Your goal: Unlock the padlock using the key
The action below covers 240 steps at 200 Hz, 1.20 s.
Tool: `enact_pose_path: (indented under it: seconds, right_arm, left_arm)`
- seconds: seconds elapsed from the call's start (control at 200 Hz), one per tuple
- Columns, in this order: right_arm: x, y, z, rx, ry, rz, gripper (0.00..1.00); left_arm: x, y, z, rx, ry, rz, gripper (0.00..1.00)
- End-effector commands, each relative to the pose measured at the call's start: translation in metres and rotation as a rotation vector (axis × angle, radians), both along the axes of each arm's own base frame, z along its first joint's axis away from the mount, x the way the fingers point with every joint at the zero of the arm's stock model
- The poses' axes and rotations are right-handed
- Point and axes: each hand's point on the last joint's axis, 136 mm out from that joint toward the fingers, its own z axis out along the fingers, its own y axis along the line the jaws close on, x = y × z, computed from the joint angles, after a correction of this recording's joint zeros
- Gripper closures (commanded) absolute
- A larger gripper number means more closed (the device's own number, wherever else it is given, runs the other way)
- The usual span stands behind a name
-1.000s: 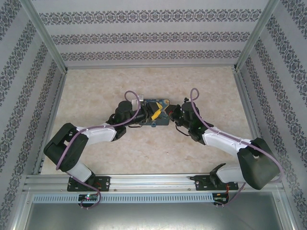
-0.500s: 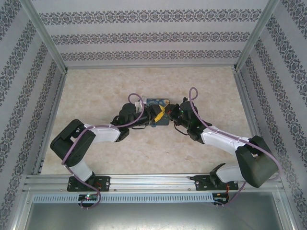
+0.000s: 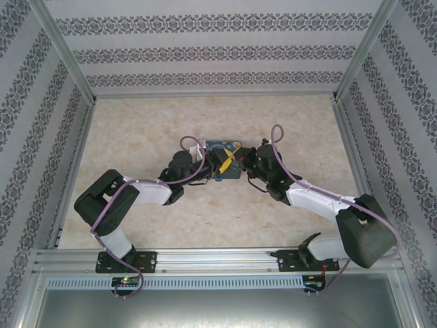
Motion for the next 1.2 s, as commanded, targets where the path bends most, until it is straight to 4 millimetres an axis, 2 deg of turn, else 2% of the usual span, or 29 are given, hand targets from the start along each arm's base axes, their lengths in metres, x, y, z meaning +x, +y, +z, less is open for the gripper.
enact_pose_path:
  seconds: [0.0,0.14,0.824,1.194]
  right_arm:
    - [0.002,0.0,0.018,0.039,-0.047,-0.025,1.0]
    - [0.003,0.001,0.019,0.053,-0.044,-0.029,1.0]
    - [0.005,0.006,0.011,0.068,-0.023,-0.019,1.0]
    - [0.002,0.01,0.007,0.073,-0.012,-0.006,1.0]
  left_arm:
    - [-0.002,0.002,0.003,-0.01,-0.033,0.03,0.58]
    - [-0.001,0.003,-0.001,0.01,-0.039,0.04,0.6]
    - [0.008,-0.01,0.014,-0.025,-0.081,0.043,0.62]
    - [0.012,-0.014,0.015,-0.033,-0.084,0.046,0.63]
